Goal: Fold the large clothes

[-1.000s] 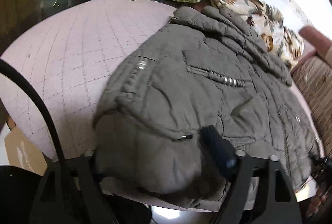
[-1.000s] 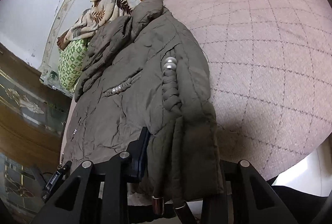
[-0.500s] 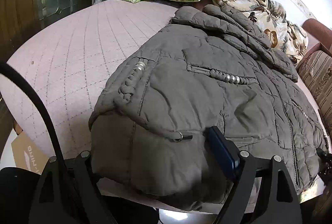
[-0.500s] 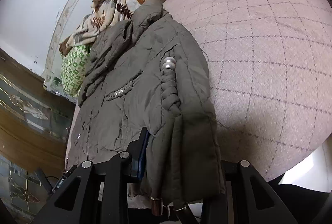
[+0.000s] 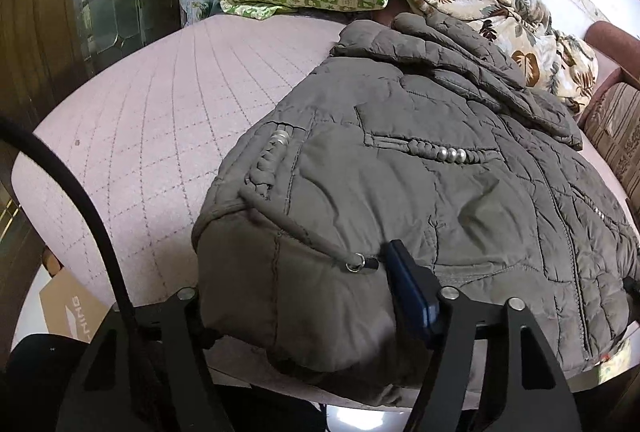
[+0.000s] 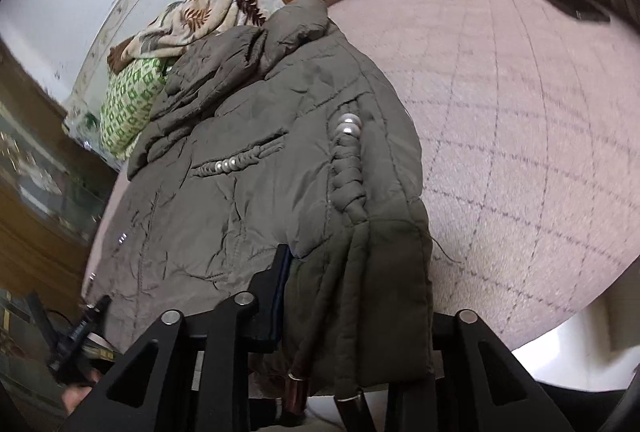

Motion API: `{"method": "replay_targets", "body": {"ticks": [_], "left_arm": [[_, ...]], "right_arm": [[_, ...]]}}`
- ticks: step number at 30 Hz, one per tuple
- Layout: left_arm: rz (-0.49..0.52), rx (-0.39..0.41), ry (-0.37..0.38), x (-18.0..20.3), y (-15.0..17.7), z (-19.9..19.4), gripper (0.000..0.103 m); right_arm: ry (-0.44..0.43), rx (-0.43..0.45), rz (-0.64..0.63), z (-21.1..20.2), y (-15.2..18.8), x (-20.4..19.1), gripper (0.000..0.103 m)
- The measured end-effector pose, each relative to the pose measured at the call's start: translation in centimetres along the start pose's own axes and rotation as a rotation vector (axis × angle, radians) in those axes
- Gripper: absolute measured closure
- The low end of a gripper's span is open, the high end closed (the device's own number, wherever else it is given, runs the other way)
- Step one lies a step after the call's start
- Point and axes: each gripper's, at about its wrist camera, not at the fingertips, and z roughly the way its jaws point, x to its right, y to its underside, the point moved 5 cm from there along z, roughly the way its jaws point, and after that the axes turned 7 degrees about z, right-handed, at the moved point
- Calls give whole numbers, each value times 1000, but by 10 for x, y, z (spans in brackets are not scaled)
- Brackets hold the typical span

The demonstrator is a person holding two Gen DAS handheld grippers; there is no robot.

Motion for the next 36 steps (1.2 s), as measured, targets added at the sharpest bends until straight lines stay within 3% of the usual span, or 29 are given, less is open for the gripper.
{"method": "replay_targets", "body": {"ticks": [6,36], "left_arm": [[33,27,-20,2,-2,-5,48],[93,75,-58,6,-6,-16,52]], "right_arm": [[46,48,-78,-4,0,-10,80],[28,126,-101,-20,-2,-17,81]]}}
